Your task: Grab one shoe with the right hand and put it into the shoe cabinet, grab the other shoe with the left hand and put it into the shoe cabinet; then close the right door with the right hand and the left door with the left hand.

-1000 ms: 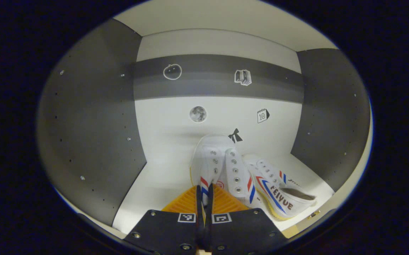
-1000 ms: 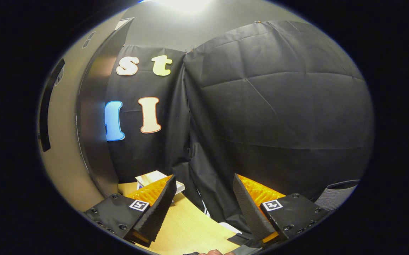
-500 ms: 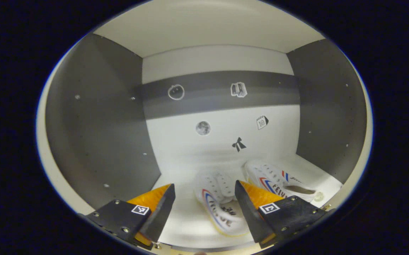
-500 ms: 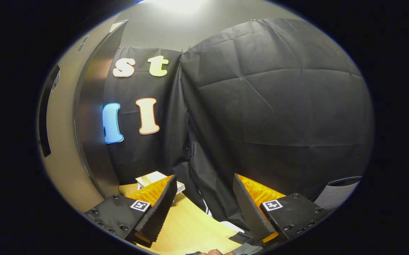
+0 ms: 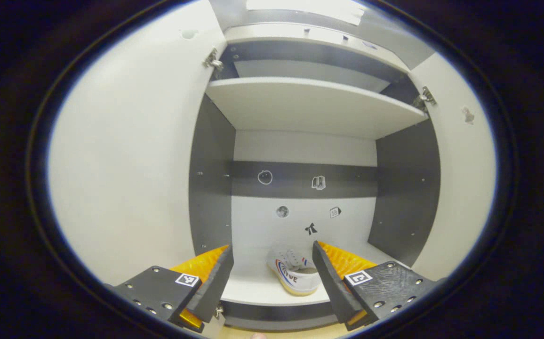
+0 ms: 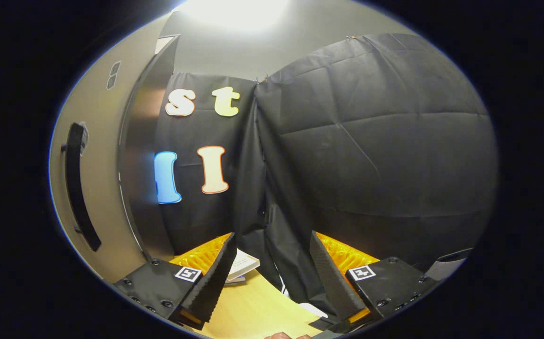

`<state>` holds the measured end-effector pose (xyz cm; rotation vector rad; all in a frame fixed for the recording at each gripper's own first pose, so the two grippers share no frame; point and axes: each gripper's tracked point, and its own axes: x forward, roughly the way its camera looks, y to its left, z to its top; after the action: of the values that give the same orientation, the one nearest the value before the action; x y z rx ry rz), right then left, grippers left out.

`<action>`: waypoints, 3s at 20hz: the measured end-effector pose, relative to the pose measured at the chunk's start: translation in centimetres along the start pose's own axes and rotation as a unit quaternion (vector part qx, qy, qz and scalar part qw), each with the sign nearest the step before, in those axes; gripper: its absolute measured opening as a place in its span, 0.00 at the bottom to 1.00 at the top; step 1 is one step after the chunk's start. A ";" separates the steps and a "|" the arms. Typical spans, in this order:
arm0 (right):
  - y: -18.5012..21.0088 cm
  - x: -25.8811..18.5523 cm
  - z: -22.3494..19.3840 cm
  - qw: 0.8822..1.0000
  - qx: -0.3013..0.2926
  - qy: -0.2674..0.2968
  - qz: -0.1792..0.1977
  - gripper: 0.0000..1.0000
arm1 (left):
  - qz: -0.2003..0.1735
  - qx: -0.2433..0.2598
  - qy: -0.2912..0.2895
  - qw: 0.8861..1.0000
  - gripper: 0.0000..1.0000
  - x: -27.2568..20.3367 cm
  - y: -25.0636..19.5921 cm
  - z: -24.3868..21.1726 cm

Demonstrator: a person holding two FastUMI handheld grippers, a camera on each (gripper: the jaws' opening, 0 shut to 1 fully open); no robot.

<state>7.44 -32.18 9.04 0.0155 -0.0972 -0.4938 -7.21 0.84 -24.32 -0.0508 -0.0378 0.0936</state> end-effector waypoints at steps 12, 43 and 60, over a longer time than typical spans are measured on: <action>4.1 -1.9 4.8 0.997 0.015 -0.022 0.076 0.93 | 0.022 0.015 0.010 1.000 0.95 -17.3 0.6 -6.0; 17.2 -8.8 5.6 0.984 -0.037 -0.027 0.172 0.95 | 0.073 -0.015 0.042 0.996 0.96 -29.6 8.4 -10.4; 29.8 -11.2 3.8 0.959 -0.032 -0.025 0.280 0.93 | 0.143 -0.032 0.053 0.988 0.96 -32.6 14.3 -10.2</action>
<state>11.29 -0.60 12.97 -0.0873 -0.1299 0.0695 -40.52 11.51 -36.41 -0.1259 0.0741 0.3763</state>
